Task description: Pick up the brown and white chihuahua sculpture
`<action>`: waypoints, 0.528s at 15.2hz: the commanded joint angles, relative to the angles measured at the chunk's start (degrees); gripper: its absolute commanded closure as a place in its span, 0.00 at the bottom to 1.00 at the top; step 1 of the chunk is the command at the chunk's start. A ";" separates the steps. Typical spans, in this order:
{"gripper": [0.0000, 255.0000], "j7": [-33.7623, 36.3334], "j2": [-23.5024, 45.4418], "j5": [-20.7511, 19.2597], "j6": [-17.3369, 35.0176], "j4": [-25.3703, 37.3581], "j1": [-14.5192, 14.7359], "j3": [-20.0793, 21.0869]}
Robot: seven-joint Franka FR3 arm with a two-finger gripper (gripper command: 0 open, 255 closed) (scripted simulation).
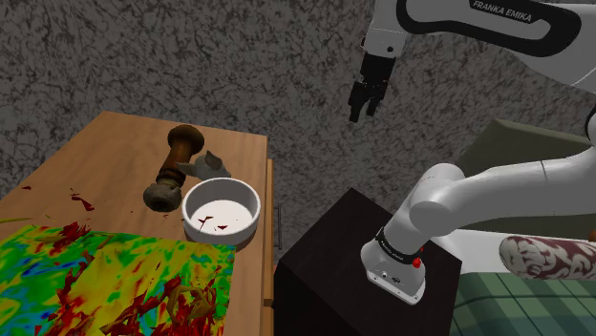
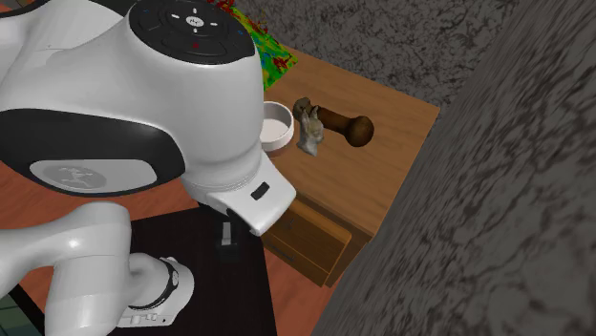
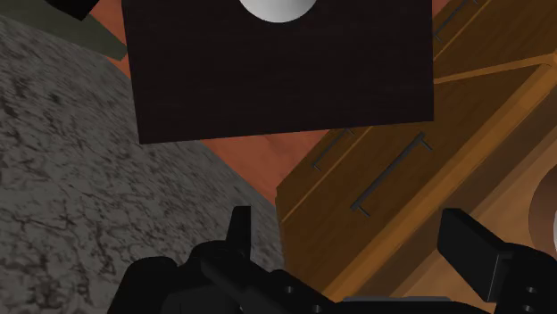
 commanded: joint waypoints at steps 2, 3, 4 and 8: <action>0.00 0.01 0.92 0.55 1.79 -0.22 0.65 0.61; 0.00 0.01 1.89 1.08 3.56 -0.37 1.29 1.22; 0.00 0.00 2.90 1.58 5.32 -0.47 1.93 1.83; 0.00 -0.10 7.32 3.35 12.22 -0.29 4.37 4.34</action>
